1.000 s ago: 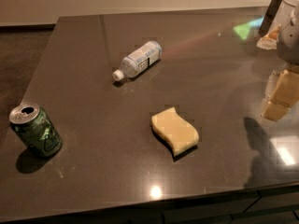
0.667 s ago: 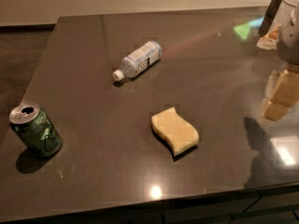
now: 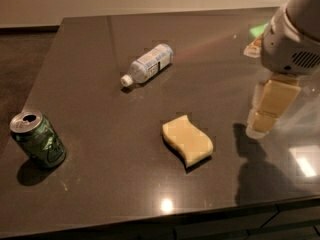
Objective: Pick sponge
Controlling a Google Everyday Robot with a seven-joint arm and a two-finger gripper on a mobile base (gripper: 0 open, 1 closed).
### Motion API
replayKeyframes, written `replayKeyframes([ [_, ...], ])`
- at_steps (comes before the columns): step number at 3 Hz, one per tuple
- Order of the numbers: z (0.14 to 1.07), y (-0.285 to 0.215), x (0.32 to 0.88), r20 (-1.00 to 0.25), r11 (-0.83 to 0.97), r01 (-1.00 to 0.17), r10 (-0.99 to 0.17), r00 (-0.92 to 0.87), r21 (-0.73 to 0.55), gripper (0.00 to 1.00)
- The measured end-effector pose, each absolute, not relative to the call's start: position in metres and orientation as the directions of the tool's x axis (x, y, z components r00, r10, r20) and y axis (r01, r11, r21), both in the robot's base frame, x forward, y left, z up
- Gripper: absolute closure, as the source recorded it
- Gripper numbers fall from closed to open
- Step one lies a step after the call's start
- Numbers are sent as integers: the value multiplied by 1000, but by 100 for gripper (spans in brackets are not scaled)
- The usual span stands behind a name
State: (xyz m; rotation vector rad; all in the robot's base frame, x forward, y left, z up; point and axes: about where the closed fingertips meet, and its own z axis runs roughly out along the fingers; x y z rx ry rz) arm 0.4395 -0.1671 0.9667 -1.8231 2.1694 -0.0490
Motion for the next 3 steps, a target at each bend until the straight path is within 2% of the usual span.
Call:
replayKeyframes([
  [3,902,-93,445,-176,82,-978,-983,-48,-193,0],
])
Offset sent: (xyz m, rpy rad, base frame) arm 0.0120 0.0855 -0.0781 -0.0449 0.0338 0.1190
